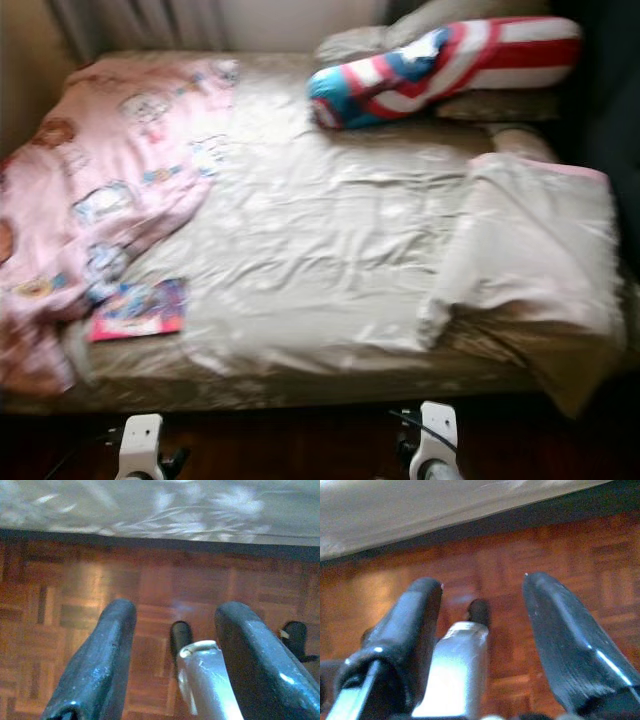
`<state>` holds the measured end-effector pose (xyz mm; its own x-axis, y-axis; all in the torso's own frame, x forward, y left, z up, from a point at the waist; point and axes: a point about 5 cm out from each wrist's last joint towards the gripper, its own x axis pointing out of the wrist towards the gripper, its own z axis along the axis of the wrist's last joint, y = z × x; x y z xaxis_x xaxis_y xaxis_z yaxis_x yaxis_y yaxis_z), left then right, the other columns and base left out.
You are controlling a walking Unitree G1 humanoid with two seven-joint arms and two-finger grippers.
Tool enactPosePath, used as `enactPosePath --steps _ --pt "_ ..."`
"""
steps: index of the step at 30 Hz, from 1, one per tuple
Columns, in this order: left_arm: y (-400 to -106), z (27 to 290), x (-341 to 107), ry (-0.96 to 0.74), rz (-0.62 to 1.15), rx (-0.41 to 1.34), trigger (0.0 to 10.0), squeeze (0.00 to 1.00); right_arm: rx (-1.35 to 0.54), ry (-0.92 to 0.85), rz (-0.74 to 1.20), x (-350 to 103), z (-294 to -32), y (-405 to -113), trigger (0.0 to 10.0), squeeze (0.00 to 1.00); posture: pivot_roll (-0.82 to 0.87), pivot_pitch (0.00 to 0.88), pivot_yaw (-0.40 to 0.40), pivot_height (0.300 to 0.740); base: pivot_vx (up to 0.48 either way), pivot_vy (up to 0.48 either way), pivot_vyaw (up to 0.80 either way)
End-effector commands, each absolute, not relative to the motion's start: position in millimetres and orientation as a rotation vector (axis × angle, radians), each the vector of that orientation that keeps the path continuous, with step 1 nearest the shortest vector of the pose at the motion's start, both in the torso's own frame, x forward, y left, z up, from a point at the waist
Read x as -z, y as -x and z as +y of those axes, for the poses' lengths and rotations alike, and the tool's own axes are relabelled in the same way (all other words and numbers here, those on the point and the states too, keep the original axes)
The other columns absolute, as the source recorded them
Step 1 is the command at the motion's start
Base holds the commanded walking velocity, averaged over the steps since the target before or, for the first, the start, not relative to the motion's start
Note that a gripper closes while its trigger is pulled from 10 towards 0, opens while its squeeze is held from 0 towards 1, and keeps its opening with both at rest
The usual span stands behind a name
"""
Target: Clean up the room
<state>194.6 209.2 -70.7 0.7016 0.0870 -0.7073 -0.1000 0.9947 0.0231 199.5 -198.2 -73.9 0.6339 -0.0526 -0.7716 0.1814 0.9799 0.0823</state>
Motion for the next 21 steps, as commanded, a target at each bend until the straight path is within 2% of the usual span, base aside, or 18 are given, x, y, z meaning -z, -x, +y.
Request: enactPosePath --steps 1,16,21 --pt "-180.5 206.0 79.0 0.026 0.838 -0.098 10.0 0.00 0.145 -0.163 0.900 78.4 -199.0 -191.0 10.0 0.00 -0.01 0.155 -0.014 0.736 0.000 -0.319 0.00" --pt "-181.6 205.8 78.6 0.030 0.838 -0.100 10.0 0.00 0.121 -0.133 0.891 77.2 -198.7 -192.8 10.0 0.00 -0.01 0.154 -0.014 0.736 0.000 -0.320 0.00" --pt "-180.6 205.6 79.1 0.029 0.839 -0.099 10.0 0.00 0.106 -0.128 0.894 77.4 -198.1 -192.6 10.0 0.00 -0.01 0.149 -0.014 0.736 0.000 -0.321 0.74"
